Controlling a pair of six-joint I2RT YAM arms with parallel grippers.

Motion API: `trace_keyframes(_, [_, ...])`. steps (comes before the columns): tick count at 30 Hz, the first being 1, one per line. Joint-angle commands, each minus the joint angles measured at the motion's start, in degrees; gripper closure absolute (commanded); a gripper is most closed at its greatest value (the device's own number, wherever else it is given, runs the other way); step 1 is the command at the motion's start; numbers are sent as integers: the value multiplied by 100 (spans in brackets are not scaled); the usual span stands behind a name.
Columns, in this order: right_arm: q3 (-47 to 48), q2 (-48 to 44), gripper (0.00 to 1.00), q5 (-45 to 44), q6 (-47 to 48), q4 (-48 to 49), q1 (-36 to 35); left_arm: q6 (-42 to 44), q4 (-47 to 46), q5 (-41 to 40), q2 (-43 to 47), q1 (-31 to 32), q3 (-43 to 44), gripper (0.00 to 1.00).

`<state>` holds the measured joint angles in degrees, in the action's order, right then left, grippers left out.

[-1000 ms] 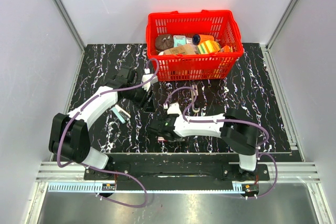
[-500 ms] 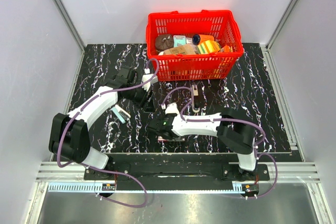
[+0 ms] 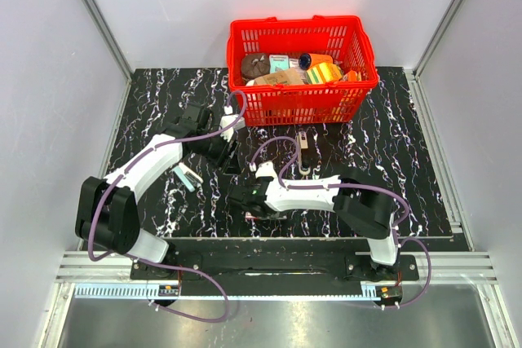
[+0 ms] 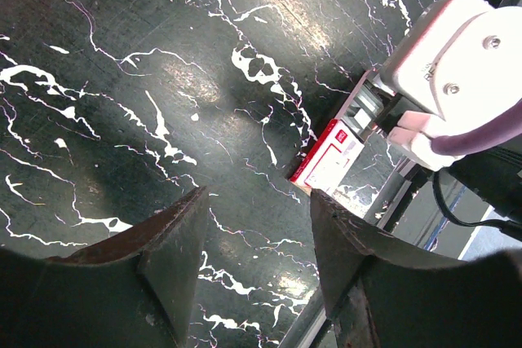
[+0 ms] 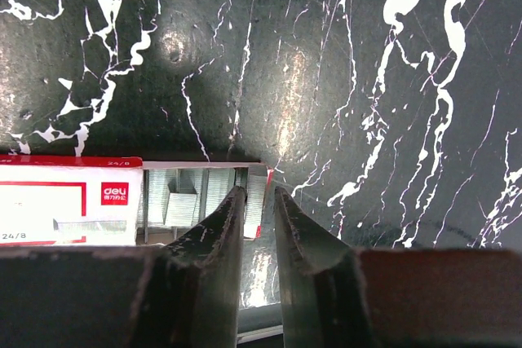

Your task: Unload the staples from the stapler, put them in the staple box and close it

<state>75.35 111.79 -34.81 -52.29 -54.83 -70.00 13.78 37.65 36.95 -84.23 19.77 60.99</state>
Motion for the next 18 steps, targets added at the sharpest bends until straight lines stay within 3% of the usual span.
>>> trace_keyframes(1, [68, -148, 73, 53, -9, 113, 56, 125, -118, -21, 205, -35, 9, 43])
trace_keyframes(18, [-275, -772, 73, 273, 43, 359, 48, 142, -65, -30, 179, -35, 88, 43])
